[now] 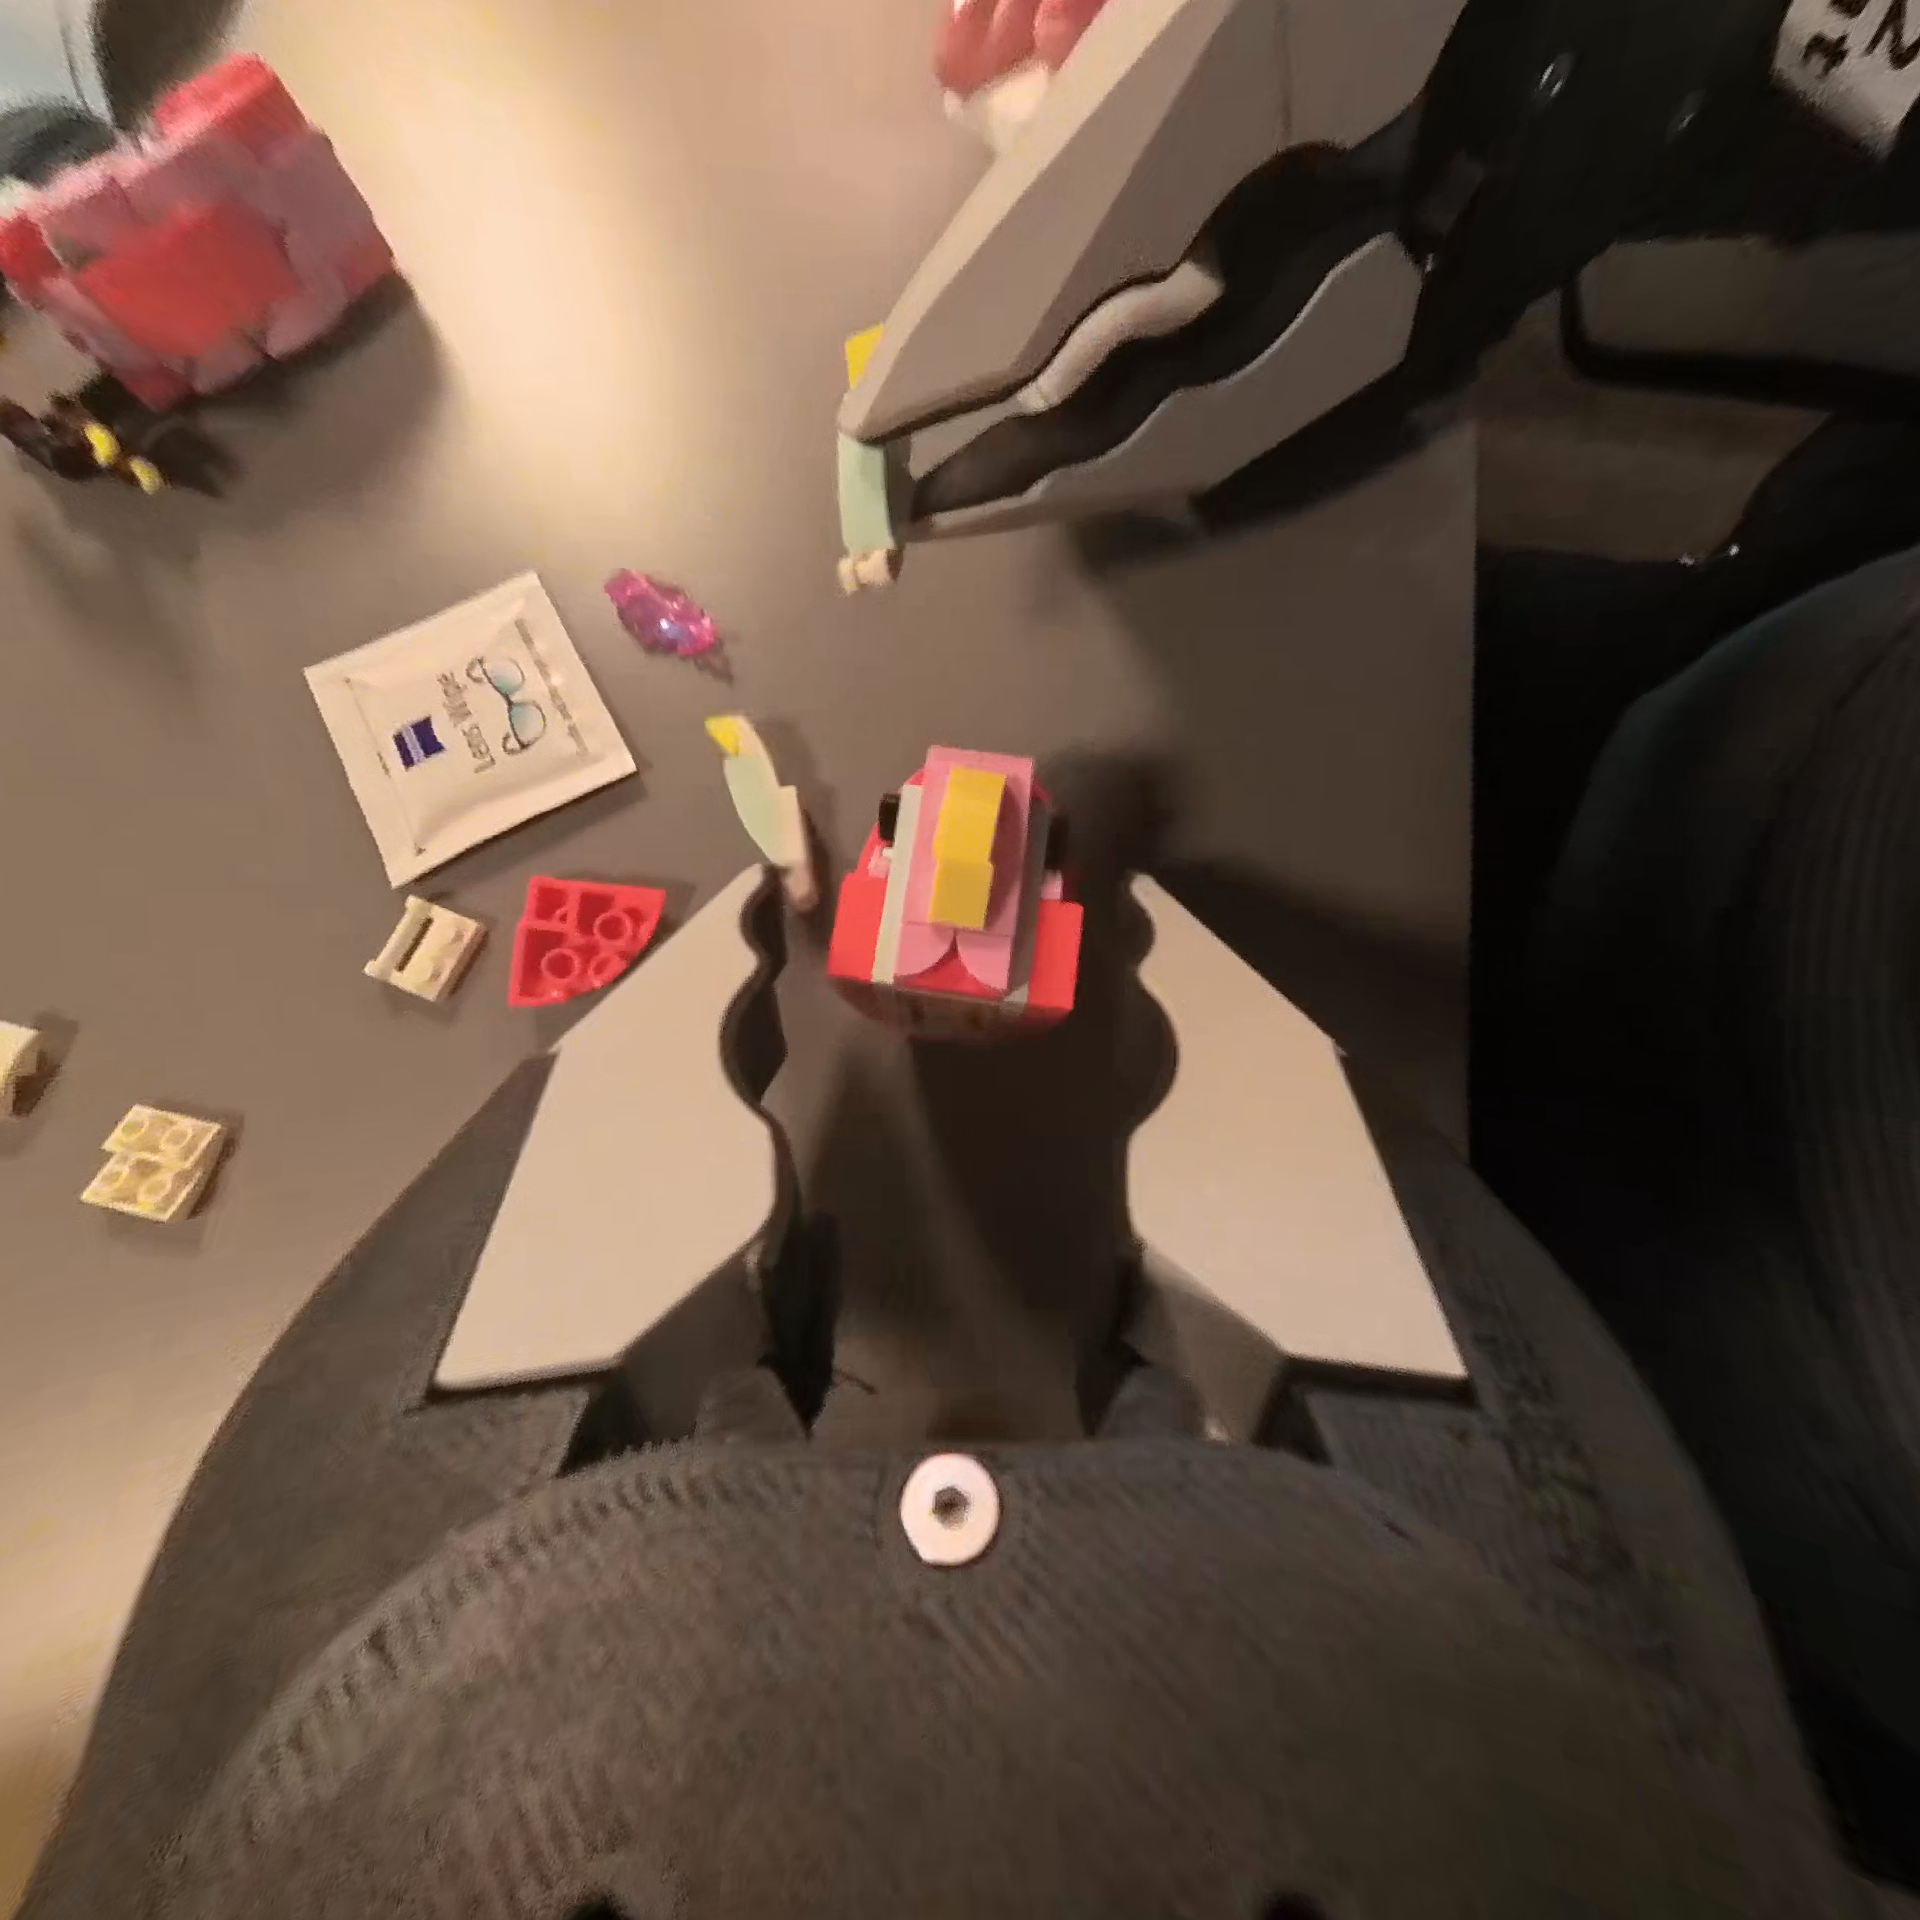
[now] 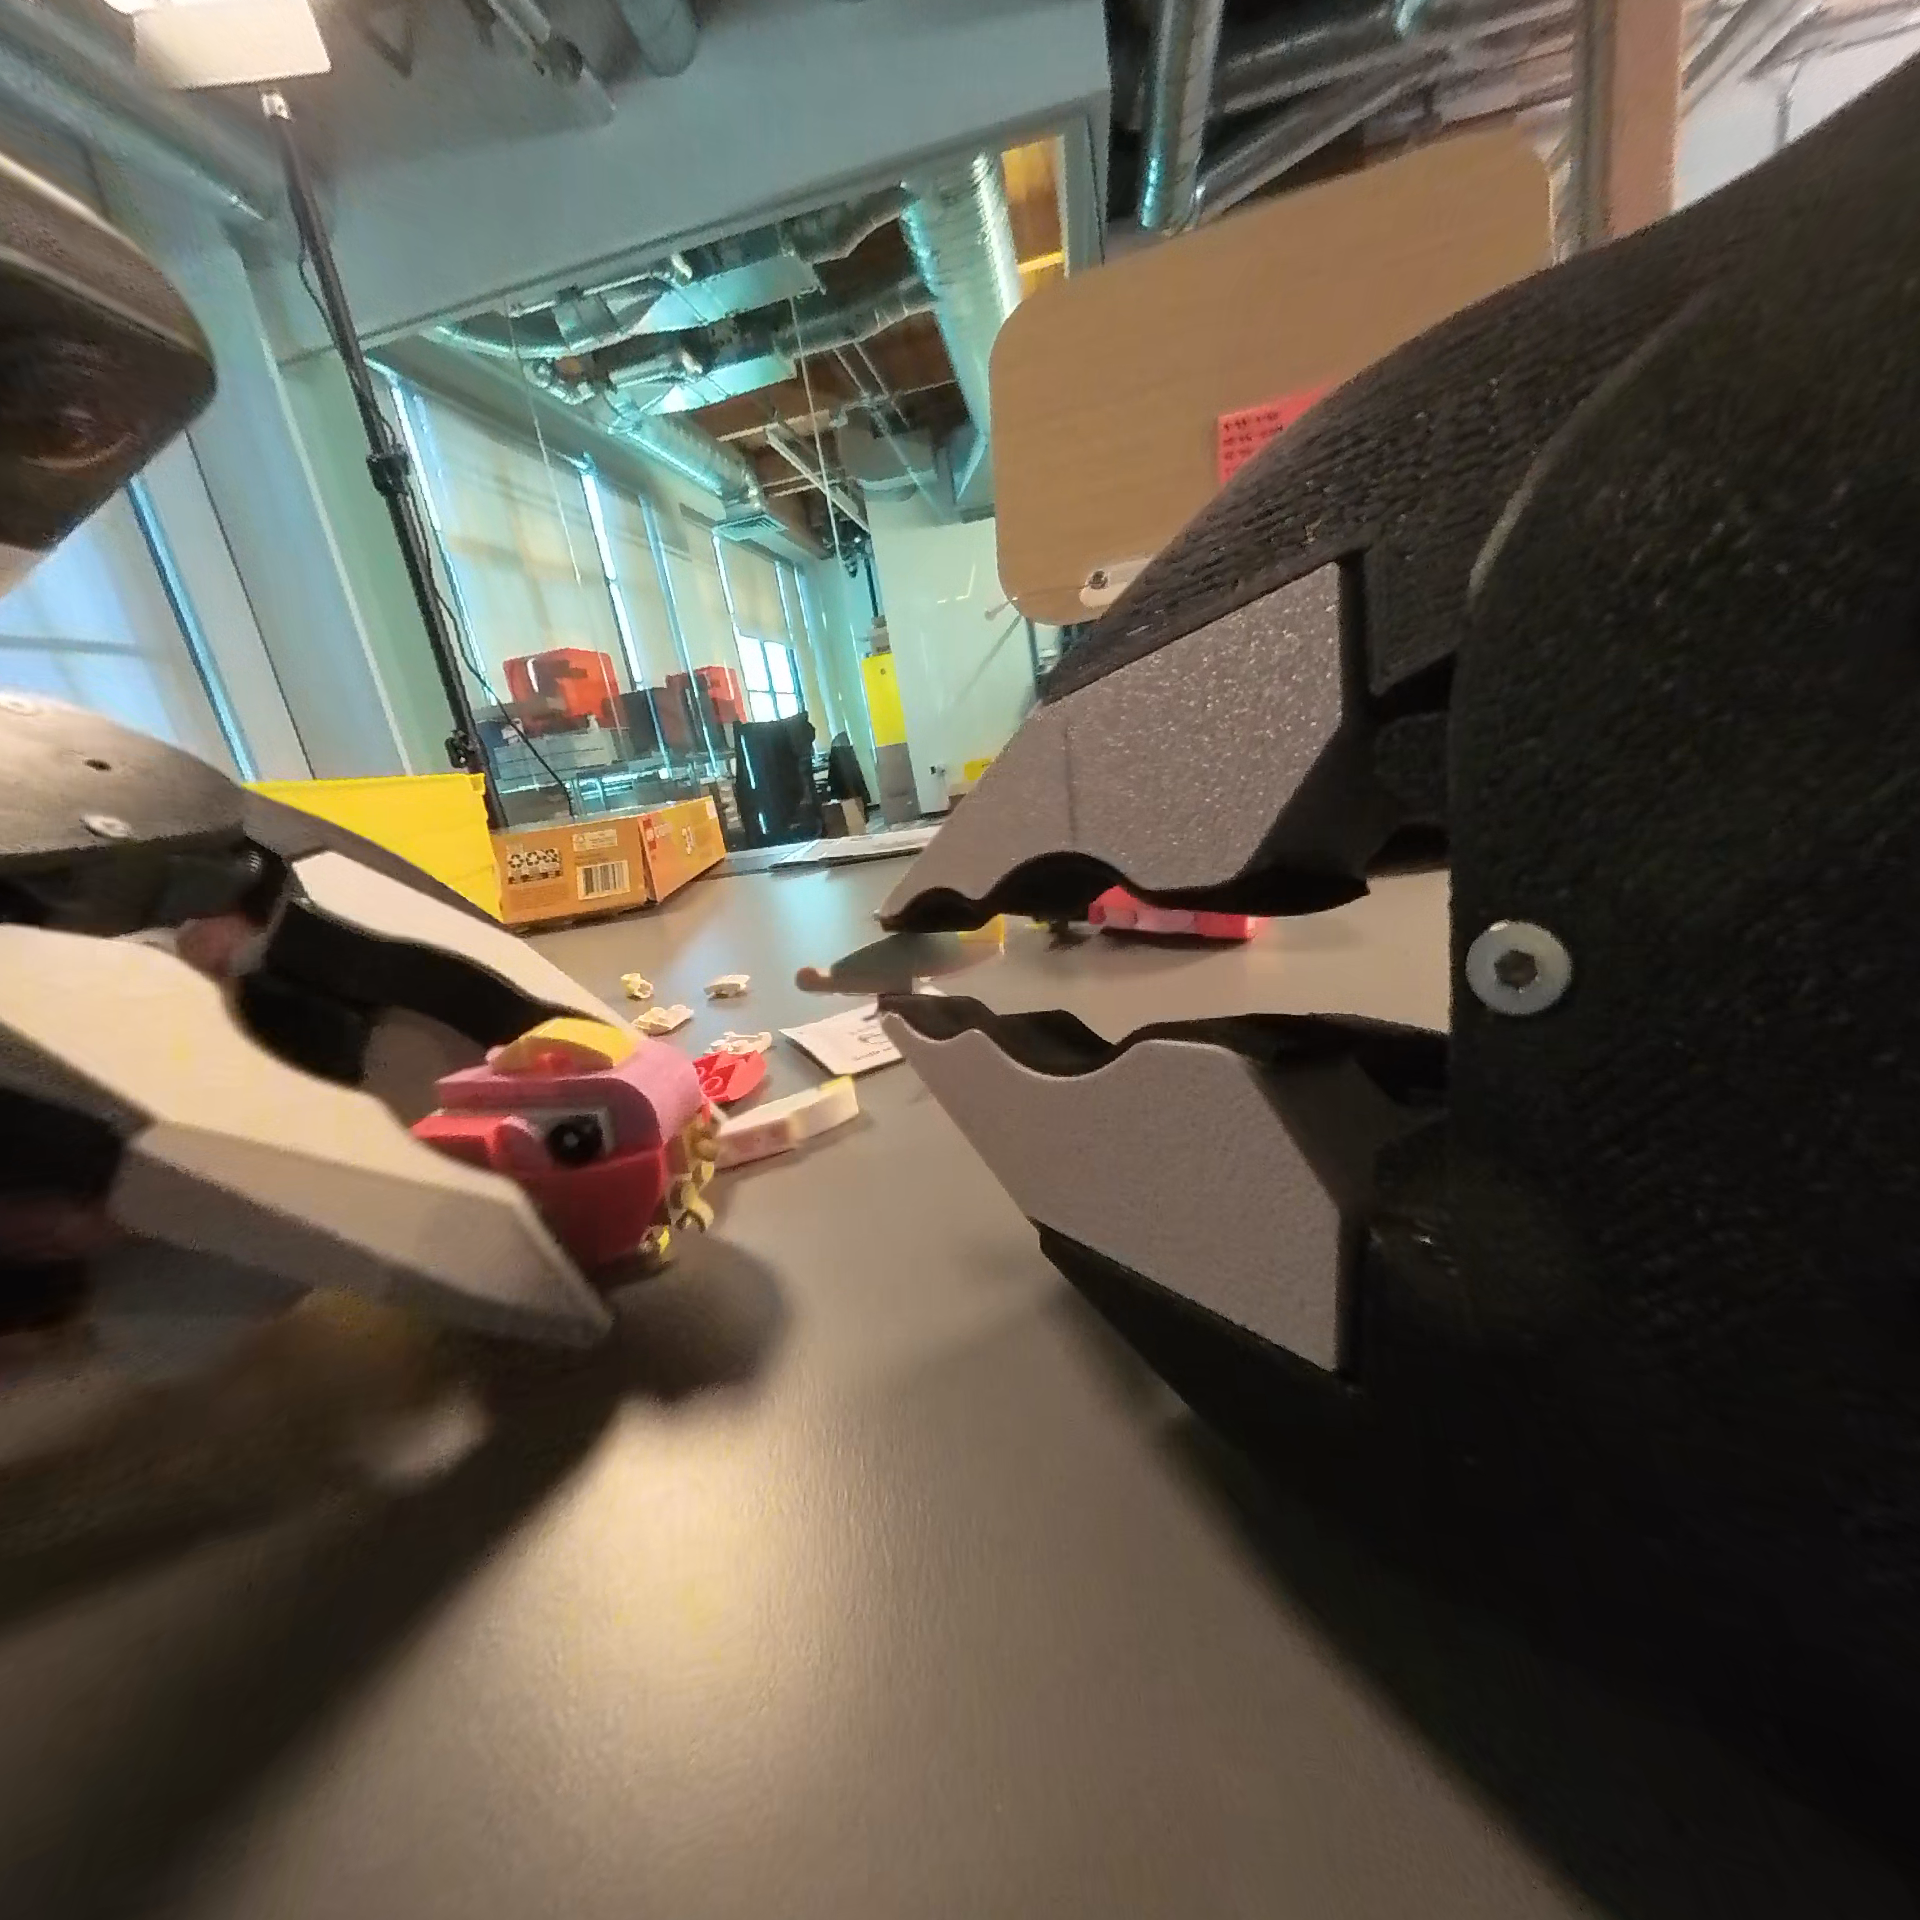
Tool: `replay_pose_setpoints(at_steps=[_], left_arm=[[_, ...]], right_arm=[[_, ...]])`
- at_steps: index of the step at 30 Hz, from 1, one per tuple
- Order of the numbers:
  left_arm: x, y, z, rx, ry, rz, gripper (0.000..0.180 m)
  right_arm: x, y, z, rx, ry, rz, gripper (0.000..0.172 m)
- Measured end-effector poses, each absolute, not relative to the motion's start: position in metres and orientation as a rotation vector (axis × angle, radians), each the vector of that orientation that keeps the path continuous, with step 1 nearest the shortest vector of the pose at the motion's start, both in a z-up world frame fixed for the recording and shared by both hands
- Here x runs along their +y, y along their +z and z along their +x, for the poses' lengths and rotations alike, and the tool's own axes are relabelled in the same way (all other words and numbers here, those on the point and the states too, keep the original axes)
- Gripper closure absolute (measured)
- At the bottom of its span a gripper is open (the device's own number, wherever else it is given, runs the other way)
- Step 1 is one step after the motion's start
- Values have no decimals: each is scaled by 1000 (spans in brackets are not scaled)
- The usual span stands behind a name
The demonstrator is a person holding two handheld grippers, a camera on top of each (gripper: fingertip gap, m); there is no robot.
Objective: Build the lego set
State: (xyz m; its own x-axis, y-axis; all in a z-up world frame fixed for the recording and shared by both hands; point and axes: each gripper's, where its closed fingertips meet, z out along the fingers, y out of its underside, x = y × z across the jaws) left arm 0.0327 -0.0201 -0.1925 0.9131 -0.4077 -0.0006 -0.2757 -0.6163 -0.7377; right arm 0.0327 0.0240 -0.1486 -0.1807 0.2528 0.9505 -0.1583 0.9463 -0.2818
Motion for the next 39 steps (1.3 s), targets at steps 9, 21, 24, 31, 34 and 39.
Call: replay_pose_setpoints(at_steps=[9,21,24,31,34,39], left_arm=[[-10,-173,32,246,-453,-2153,139],[-4,-131,17,-58,-844,-1833,140],[-4,-118,15,-74,-870,-1730,139],[-7,-85,11,-97,-920,-1441,140],[-11,-71,4,-115,-894,-1313,140],[-8,-69,-1,-159,-880,-1274,140]], right_arm=[[19,-149,31,-1716,371,-58,162],[10,-130,13,-1646,476,-231,162],[11,-126,12,-1625,482,-251,162],[9,-107,9,-1523,507,-294,162],[8,-94,9,-1446,521,-321,162],[-4,-85,4,-1390,513,-325,162]])
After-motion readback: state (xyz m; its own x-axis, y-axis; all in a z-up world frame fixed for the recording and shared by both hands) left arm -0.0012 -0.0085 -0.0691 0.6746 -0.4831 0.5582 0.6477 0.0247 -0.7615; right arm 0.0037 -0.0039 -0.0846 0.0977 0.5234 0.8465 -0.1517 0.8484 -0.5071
